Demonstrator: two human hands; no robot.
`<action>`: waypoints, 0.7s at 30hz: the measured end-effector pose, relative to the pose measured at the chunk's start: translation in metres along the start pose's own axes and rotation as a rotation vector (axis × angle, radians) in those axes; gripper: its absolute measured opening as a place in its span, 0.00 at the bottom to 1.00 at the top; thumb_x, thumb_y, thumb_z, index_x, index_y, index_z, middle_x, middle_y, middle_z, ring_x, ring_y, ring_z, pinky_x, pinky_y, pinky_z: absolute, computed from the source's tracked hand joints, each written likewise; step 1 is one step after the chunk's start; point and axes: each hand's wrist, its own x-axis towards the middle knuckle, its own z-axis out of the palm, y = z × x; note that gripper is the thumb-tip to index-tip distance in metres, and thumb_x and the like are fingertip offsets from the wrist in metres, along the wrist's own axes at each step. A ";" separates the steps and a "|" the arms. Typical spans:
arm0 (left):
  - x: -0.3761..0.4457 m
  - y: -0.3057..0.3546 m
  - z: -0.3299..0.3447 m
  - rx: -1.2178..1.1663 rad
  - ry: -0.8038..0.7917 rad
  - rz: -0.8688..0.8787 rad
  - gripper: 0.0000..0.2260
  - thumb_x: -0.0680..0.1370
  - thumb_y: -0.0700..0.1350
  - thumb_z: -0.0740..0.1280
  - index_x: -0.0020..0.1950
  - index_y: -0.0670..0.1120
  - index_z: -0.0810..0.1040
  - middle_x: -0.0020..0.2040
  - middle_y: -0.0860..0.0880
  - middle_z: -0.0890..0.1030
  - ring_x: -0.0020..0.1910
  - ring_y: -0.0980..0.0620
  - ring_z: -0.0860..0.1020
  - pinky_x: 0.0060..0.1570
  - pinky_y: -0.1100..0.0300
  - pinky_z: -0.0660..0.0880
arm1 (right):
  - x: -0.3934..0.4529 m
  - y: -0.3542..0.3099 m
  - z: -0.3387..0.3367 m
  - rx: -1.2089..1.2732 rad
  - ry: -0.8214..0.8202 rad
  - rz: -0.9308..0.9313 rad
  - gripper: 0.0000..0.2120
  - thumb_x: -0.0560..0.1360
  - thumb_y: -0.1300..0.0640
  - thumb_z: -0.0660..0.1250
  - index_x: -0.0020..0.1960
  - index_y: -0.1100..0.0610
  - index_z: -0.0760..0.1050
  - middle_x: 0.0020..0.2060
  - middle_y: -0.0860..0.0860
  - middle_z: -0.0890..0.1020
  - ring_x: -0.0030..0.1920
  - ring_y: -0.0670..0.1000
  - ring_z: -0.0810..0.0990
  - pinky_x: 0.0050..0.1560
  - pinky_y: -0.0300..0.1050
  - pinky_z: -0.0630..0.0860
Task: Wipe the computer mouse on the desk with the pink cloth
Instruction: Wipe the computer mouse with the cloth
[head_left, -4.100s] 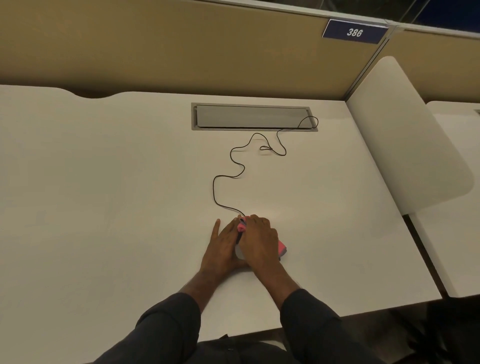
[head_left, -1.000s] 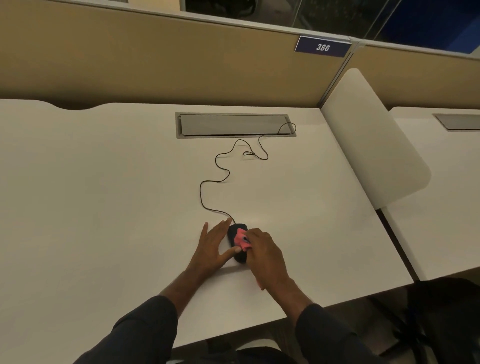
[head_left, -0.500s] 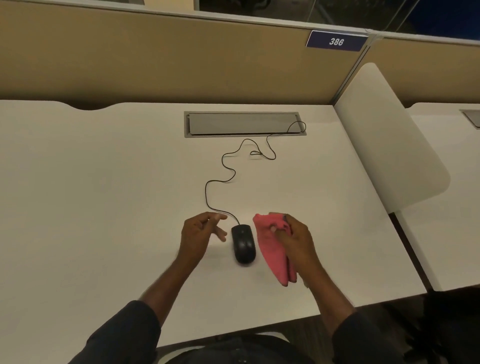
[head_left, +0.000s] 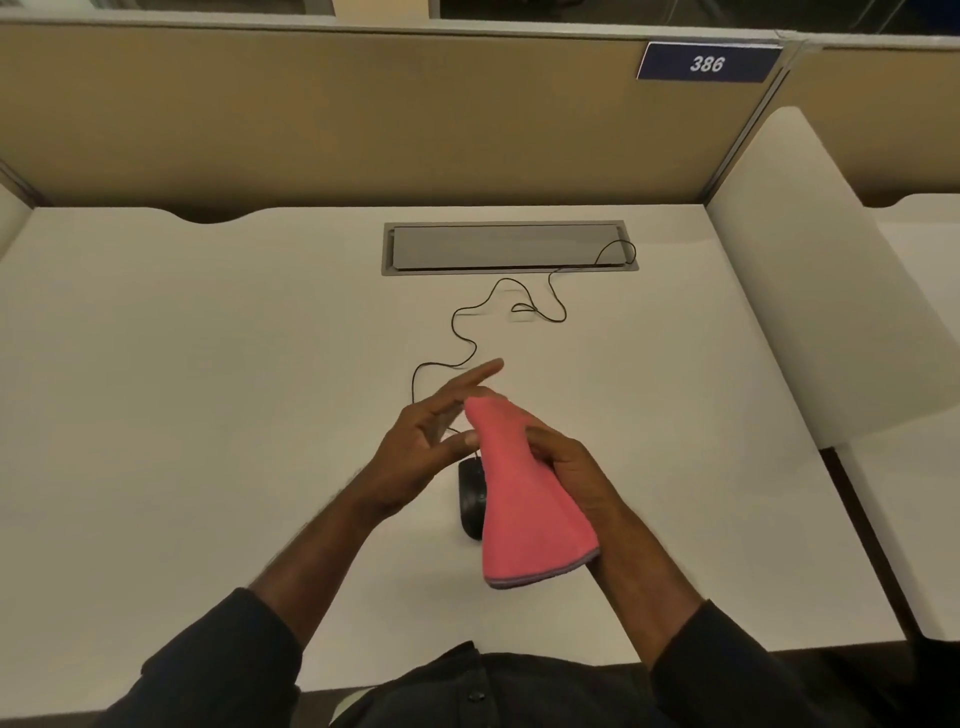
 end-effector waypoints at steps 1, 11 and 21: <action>0.000 0.004 -0.001 -0.002 0.008 0.024 0.19 0.77 0.54 0.70 0.63 0.46 0.77 0.75 0.49 0.68 0.75 0.45 0.65 0.72 0.36 0.60 | 0.001 0.000 0.000 -0.027 -0.061 0.008 0.17 0.79 0.55 0.64 0.67 0.49 0.75 0.51 0.53 0.85 0.46 0.51 0.84 0.42 0.44 0.79; 0.002 0.017 -0.009 0.131 0.316 -0.056 0.11 0.64 0.53 0.77 0.40 0.51 0.81 0.39 0.55 0.82 0.38 0.58 0.78 0.39 0.66 0.74 | 0.001 -0.011 -0.017 -0.561 0.006 -0.474 0.14 0.81 0.50 0.60 0.55 0.54 0.81 0.46 0.53 0.84 0.45 0.52 0.83 0.43 0.44 0.80; 0.000 -0.007 0.011 0.209 0.716 -0.140 0.15 0.69 0.54 0.77 0.53 0.53 0.79 0.53 0.56 0.82 0.54 0.58 0.80 0.50 0.59 0.79 | 0.012 0.006 -0.011 -0.599 0.215 -0.394 0.11 0.75 0.59 0.73 0.57 0.54 0.80 0.47 0.51 0.85 0.47 0.53 0.84 0.45 0.56 0.83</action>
